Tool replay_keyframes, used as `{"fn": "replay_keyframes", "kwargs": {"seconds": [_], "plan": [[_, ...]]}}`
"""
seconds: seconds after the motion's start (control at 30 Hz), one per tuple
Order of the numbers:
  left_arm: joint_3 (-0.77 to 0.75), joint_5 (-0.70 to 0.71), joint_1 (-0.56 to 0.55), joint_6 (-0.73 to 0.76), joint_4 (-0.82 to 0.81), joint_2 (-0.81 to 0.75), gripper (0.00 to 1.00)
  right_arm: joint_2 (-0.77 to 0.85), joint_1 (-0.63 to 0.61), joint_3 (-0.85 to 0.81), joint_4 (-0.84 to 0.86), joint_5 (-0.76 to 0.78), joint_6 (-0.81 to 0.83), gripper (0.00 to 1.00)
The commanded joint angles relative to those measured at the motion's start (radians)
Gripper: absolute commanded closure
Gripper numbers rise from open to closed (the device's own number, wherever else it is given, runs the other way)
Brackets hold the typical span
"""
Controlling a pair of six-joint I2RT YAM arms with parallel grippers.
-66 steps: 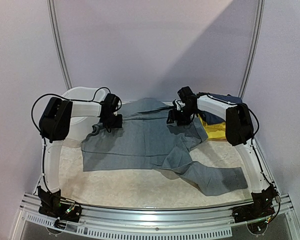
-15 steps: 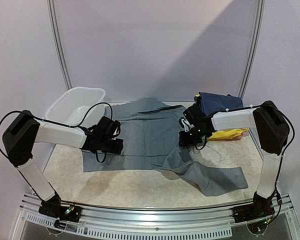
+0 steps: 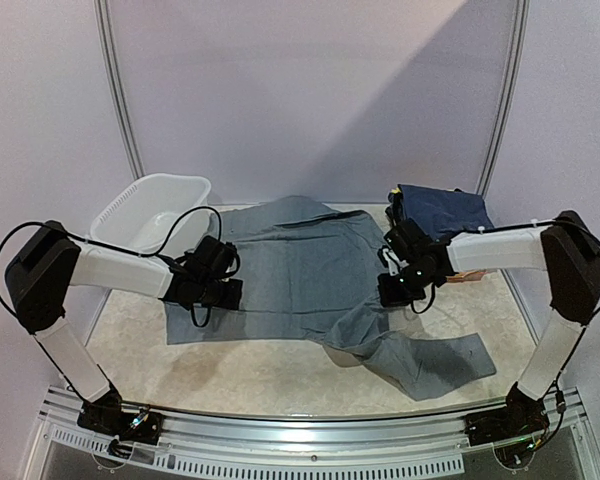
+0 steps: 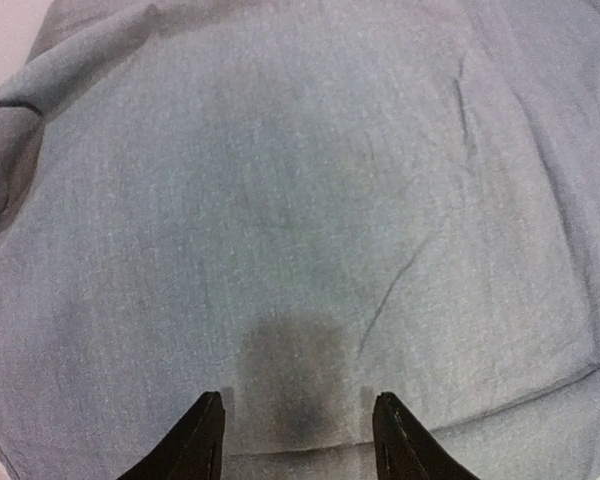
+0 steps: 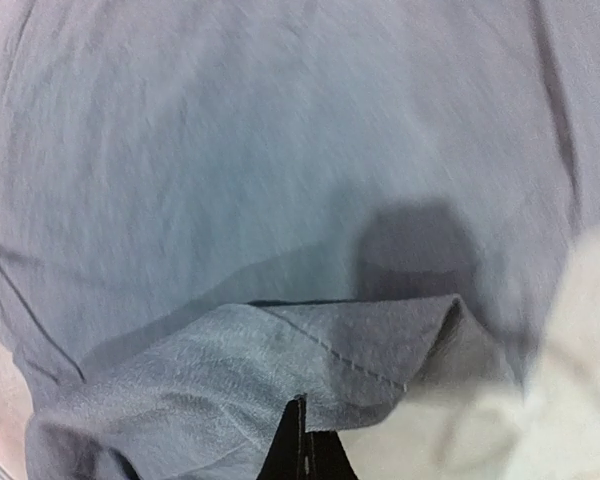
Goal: Fold and stack the mixed laundry pile
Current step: Pick up the flattened shirt from the center of the board.
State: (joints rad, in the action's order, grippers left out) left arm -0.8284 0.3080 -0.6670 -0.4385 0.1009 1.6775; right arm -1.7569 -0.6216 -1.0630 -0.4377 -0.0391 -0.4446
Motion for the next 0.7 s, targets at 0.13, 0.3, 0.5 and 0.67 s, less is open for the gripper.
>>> {"fn": "replay_keyframes", "kwargs": {"seconds": [0.13,0.3,0.5,0.67], "plan": [[0.038,0.089,-0.016,-0.099,0.193,-0.112,0.48,0.260,-0.002,0.305,-0.036,0.013,-0.193,1.00],[0.085,0.129,-0.016,-0.141,0.309,-0.235,0.45,0.294,-0.002,0.404,0.016,0.011,-0.242,1.00],[0.200,0.204,-0.016,-0.285,0.422,-0.402,0.37,0.265,-0.001,0.442,0.086,0.020,-0.266,1.00],[0.281,0.215,-0.016,-0.408,0.519,-0.583,0.35,0.272,-0.001,0.472,0.151,0.020,-0.266,1.00]]}}
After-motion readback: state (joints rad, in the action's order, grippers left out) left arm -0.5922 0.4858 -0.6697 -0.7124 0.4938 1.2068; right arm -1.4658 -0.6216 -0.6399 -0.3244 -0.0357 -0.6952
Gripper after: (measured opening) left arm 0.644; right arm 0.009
